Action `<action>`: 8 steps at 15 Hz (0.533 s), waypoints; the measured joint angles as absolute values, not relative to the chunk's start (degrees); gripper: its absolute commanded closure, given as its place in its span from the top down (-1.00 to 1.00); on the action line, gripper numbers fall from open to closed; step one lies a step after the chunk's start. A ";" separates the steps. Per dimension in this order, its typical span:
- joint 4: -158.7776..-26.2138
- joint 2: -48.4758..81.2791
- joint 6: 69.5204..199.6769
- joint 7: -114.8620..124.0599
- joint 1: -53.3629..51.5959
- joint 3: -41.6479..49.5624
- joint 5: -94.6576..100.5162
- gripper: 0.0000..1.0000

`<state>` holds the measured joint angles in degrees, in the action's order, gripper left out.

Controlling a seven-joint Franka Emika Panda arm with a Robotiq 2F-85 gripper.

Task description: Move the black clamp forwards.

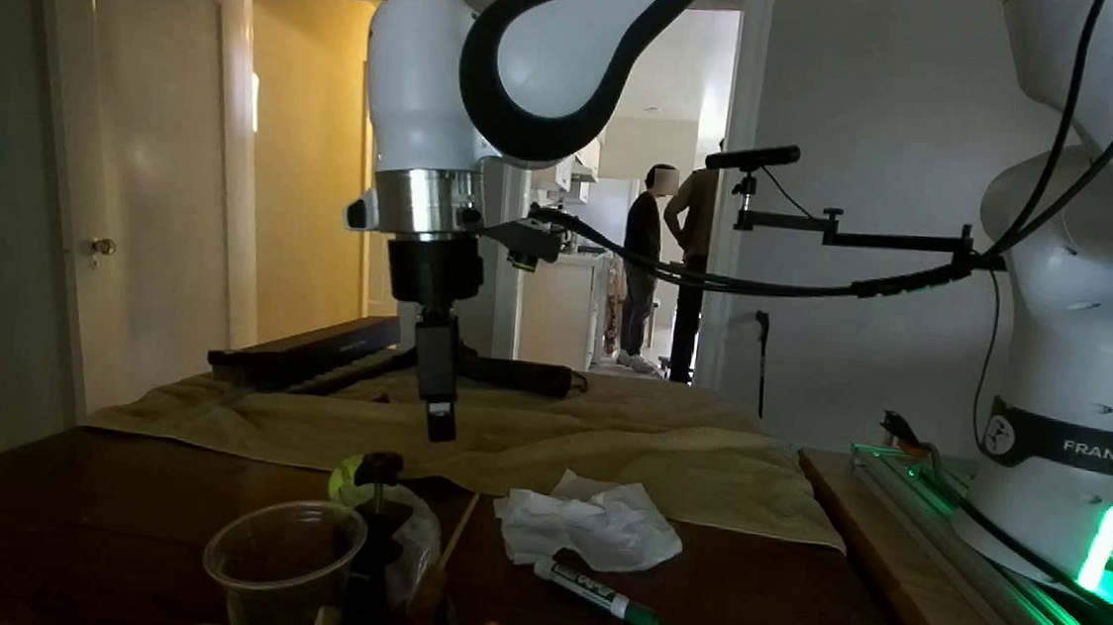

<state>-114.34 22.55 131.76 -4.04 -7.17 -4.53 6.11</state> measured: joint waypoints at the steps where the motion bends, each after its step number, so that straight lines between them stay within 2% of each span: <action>1: -114.54 21.92 130.73 -6.06 -5.99 -4.52 5.82 1.00; 8: -115.35 20.65 129.50 -8.81 -4.06 -4.94 5.59 1.00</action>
